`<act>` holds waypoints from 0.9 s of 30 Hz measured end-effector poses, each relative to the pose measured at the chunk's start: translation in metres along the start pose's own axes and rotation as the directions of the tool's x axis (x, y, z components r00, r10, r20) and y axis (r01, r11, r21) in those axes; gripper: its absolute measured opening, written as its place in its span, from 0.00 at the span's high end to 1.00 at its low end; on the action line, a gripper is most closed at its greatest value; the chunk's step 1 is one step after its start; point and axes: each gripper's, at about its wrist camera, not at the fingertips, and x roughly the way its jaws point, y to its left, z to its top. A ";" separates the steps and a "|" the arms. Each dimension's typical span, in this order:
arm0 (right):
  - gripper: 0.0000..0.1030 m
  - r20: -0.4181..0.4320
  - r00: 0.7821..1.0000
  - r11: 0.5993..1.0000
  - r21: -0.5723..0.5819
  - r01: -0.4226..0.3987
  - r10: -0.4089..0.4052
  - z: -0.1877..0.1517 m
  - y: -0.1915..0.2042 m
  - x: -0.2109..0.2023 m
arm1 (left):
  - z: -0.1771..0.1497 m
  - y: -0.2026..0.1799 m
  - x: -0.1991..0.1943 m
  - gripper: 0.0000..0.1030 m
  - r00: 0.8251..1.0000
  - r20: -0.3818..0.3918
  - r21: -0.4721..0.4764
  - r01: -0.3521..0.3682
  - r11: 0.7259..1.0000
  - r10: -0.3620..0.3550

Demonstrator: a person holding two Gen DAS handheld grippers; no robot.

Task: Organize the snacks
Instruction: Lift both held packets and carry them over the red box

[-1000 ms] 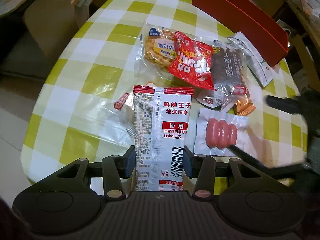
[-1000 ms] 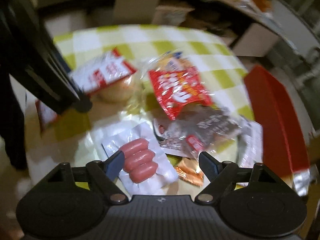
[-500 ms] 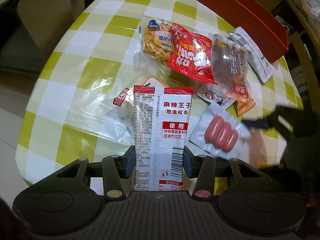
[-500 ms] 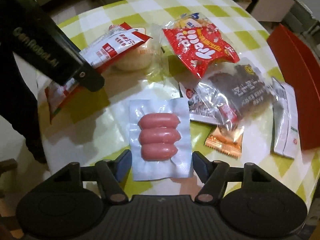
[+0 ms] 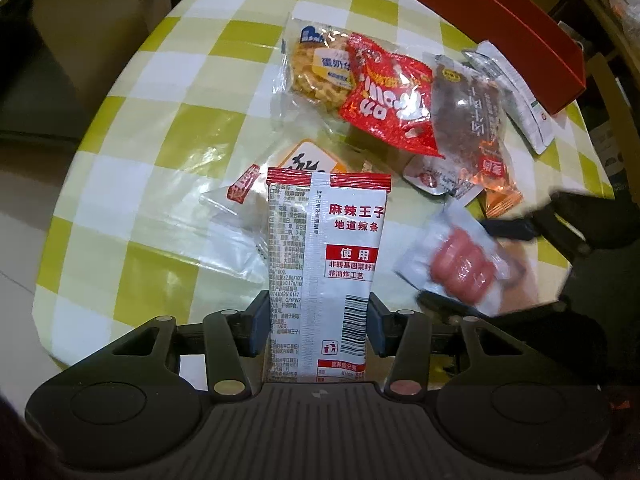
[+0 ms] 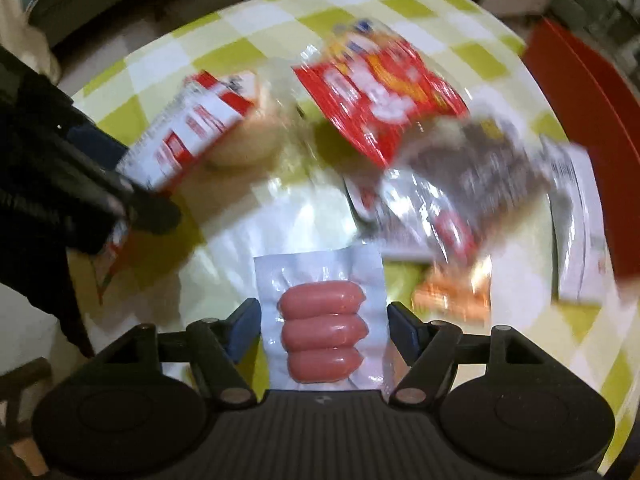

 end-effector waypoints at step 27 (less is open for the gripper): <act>0.25 0.300 0.939 0.873 0.487 0.001 -0.169 -0.039 -0.081 -0.112 | 0.032 -0.091 -0.042 0.46 0.980 0.187 0.167 0.032 0.985 -0.063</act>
